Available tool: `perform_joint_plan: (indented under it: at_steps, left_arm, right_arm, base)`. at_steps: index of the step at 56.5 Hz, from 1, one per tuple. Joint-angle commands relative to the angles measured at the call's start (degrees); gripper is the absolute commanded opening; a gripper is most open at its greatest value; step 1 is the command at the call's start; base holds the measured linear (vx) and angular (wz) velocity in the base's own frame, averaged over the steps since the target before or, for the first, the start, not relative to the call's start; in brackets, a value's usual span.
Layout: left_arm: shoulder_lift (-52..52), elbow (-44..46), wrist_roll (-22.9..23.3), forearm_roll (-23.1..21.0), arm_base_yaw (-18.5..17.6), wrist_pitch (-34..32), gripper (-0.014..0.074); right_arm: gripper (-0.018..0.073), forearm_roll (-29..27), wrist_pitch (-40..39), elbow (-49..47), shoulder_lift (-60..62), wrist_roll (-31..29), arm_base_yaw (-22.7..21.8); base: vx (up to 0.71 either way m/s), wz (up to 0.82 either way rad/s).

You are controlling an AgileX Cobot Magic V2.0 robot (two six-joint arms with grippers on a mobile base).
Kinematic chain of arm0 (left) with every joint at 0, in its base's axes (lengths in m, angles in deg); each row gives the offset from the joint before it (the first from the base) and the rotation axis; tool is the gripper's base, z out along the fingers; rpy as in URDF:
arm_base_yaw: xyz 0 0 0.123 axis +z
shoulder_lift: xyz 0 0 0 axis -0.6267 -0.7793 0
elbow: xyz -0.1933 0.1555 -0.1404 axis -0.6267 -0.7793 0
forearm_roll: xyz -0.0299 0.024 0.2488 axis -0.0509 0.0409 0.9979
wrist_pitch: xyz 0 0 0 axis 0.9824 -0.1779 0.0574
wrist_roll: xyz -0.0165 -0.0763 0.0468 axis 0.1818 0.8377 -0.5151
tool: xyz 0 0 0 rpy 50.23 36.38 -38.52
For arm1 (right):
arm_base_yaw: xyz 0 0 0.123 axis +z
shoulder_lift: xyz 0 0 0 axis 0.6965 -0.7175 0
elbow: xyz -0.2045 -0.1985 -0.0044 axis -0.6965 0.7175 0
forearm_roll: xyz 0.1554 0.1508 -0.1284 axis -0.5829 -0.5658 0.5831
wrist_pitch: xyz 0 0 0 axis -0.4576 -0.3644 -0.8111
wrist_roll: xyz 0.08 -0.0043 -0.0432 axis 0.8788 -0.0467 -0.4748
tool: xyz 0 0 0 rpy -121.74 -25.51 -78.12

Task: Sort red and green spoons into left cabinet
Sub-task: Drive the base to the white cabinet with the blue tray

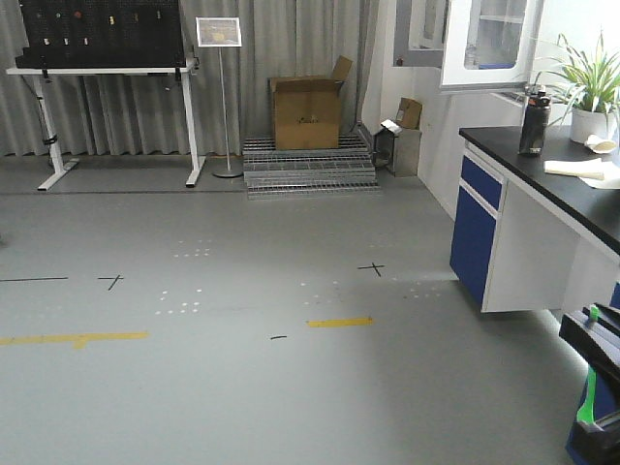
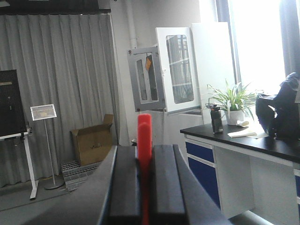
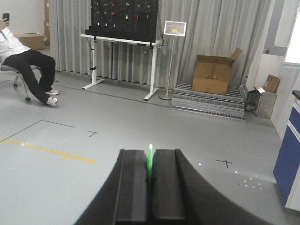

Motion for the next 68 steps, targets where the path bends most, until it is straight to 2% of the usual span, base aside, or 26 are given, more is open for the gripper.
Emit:
perform_joint_plan:
  at_steps: [1,32,68]
  left_arm:
    - [0.05,1.67,0.55,-1.81,-0.06,-2.46,0.0031]
    - [0.05,1.67,0.55,-1.81,-0.06,-2.39,0.0031]
    - [0.05,1.67,0.55,-1.81,-0.06,-2.57,0.0031]
  right_arm:
    - [-0.0006,-0.96,-2.49,-1.72,0.58,-0.17,-0.1]
    - [-0.0006,-0.96,-2.55,-1.72,0.58,-0.17,-0.1]
    - [-0.0006,-0.96,-2.47,-1.72,0.58,-0.17,-0.1]
  base:
    - [0.56,-0.03]
    - [0.61,0.01]
    - [0.61,0.2]
